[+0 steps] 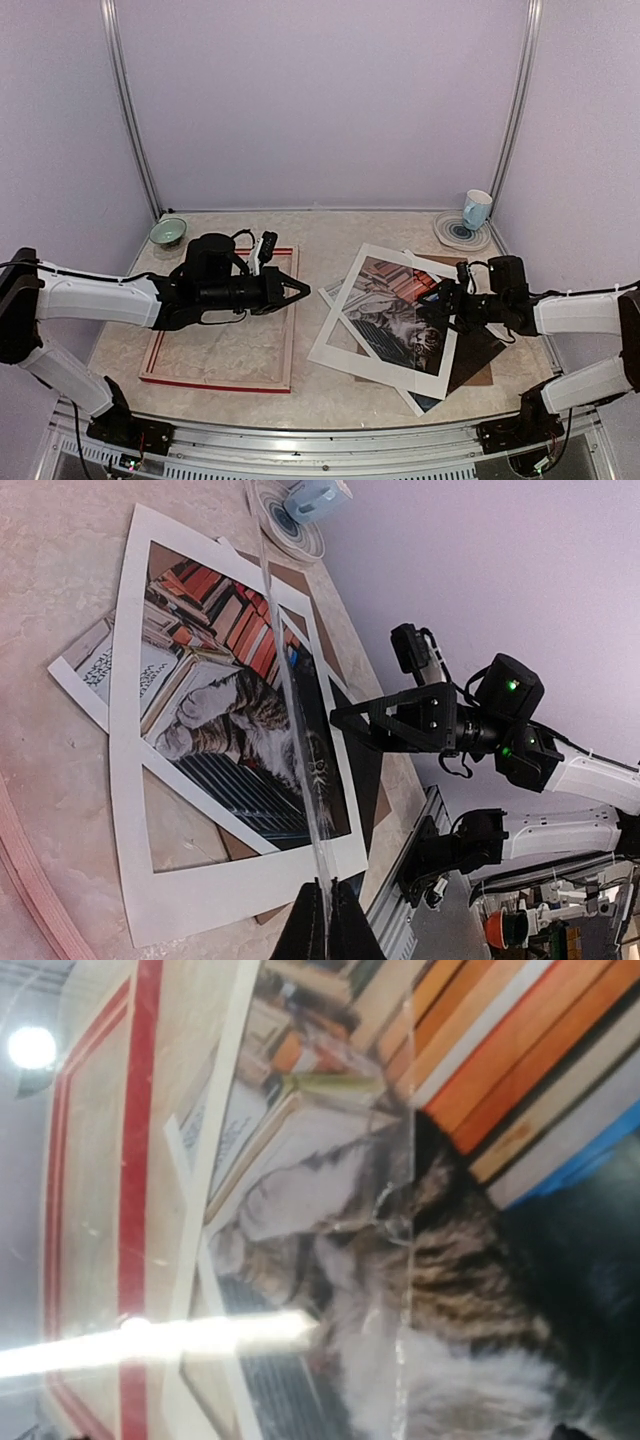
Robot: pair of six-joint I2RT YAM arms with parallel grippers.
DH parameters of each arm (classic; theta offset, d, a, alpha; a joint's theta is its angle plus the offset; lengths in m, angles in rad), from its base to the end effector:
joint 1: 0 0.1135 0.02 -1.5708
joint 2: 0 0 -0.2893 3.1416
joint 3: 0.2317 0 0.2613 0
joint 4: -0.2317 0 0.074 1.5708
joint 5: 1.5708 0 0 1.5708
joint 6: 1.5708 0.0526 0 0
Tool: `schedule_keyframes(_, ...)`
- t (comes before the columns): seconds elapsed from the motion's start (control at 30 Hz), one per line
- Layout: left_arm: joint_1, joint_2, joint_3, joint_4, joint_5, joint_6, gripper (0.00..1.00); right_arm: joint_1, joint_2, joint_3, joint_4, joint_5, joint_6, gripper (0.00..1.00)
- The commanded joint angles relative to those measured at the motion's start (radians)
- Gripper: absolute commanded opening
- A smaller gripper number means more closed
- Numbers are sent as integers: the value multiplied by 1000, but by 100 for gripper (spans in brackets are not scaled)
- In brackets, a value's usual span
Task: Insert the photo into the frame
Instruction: Pick up the glass panel from the mat board, then pass from the left arm to the right
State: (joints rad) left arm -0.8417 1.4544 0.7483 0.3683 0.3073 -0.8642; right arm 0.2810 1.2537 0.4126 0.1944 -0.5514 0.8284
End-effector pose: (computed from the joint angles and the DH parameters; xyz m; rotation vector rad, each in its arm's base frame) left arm 0.2120 -0.2612 0.2403 0.2128 2.1625 -1.3729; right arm 0.2219 0.0927 0.1672 0.3181 2.3639 1.1875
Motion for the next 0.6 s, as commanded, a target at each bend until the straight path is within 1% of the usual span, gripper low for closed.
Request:
schedule_keyframes(0.0,6,-53,-8,100,28,-19,5,19,37,17,98,-55,46,99)
schedule_keyframes(0.43,5,-55,-32,211,74,-55,5,50,143,21,248,-135,114,99)
schedule_keyframes(0.57,6,-61,-30,212,71,-54,5,65,190,39,255,-146,124,99)
